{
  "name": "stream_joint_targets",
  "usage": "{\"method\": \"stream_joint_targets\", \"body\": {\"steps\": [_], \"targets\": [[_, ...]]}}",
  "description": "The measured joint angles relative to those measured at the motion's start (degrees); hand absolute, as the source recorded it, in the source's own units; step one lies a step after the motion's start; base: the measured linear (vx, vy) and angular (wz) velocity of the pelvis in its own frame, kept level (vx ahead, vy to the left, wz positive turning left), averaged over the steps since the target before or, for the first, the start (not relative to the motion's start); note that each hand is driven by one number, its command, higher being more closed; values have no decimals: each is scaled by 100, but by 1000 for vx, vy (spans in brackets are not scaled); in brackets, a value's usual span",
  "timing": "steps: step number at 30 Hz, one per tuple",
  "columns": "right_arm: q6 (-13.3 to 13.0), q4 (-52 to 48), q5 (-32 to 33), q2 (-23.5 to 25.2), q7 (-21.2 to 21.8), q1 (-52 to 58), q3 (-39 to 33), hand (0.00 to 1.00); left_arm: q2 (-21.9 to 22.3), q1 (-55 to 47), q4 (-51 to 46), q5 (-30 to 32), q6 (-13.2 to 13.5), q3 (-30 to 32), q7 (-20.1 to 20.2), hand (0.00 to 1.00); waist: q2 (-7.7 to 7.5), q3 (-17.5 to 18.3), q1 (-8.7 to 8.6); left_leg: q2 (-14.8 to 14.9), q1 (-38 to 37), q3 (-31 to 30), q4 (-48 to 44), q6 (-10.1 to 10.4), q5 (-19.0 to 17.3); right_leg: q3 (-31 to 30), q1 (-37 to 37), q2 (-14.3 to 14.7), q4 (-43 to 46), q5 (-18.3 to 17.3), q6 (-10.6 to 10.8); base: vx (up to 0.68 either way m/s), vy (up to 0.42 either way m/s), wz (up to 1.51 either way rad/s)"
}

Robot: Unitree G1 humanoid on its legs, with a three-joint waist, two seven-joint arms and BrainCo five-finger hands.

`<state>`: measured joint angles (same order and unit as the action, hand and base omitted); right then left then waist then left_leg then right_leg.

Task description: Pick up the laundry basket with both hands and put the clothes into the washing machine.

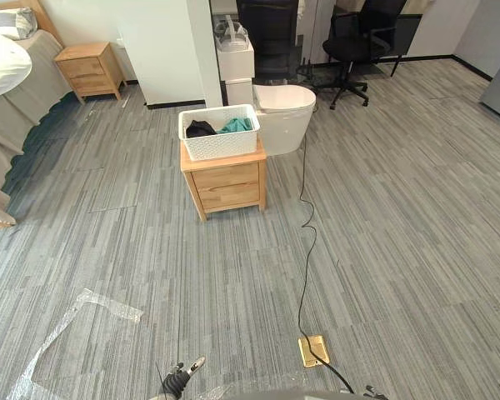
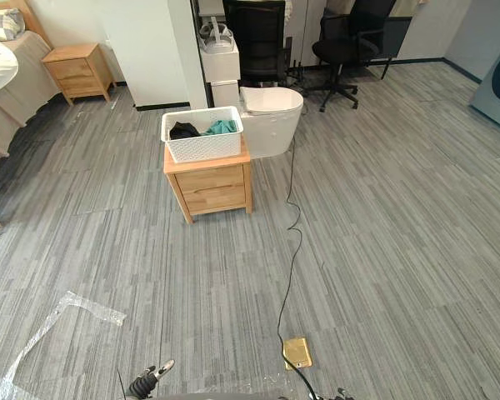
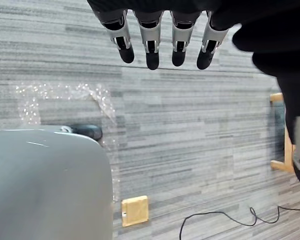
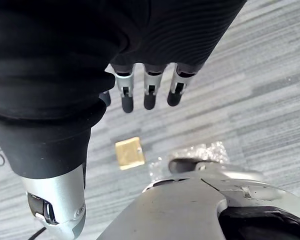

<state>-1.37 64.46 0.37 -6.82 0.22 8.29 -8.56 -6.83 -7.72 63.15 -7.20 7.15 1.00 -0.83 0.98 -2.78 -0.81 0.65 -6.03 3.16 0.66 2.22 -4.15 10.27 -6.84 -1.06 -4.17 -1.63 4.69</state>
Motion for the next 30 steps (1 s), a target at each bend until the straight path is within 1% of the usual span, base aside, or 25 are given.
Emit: {"method": "stream_joint_targets", "body": {"steps": [2, 5, 7, 10, 22, 26, 30], "targets": [[-1, 2, 1, 2, 0, 0, 0, 0, 3, -8, 0, 0, 26, -4, -42, 0, -21, -11, 1, 0, -35, -1, 90, 78, 52, 18, 3, -1, -8, 16, -24, -51, -14, 2], [-4, 6, 0, 2, 0, 1, -2, 0, 4, -11, 1, -2, 36, -9, -49, 0, -46, -28, 1, 2, -38, -2, 111, 82, 59, 34, -2, 5, -43, 36, -54, -40, -11, 1], [-21, 101, 1, -2, -1, -11, -5, 0, 3, -12, 12, -17, 61, -12, -48, 0, -54, -33, 2, -2, -35, 9, 133, 70, 68, 37, -27, 15, -137, 91, -136, 0, 0, 0], [-43, 123, 1, -3, -1, -17, -9, 0, 3, -7, 42, -110, 65, -13, -49, 0, -58, -34, 1, 5, -37, 2, 144, 65, 71, 59, -29, 27, -141, 90, -136, 0, 0, 0], [-55, 176, 2, 25, -4, -62, -108, 0, -7, 6, 41, -128, 93, 2, -58, 0, -70, -100, 1, 12, -81, -18, 153, 51, 81, 143, -96, 36, -143, 91, -136, -19, -2, 1], [-55, 185, 7, 26, -4, -63, -114, 0, -7, 6, 42, -134, 93, 1, -58, 0, -78, -109, 0, 9, -78, -93, 171, 2, 115, 222, -99, 37, -143, 90, -136, -57, -13, 10], [-54, 209, 15, 41, -3, -67, -185, 0, -9, 4, 42, -237, 93, 1, -57, 0, -86, -124, 3, 3, -79, -157, 283, 36, 203, 291, -107, 34, -143, 91, -137, -38, -10, 9]]}}
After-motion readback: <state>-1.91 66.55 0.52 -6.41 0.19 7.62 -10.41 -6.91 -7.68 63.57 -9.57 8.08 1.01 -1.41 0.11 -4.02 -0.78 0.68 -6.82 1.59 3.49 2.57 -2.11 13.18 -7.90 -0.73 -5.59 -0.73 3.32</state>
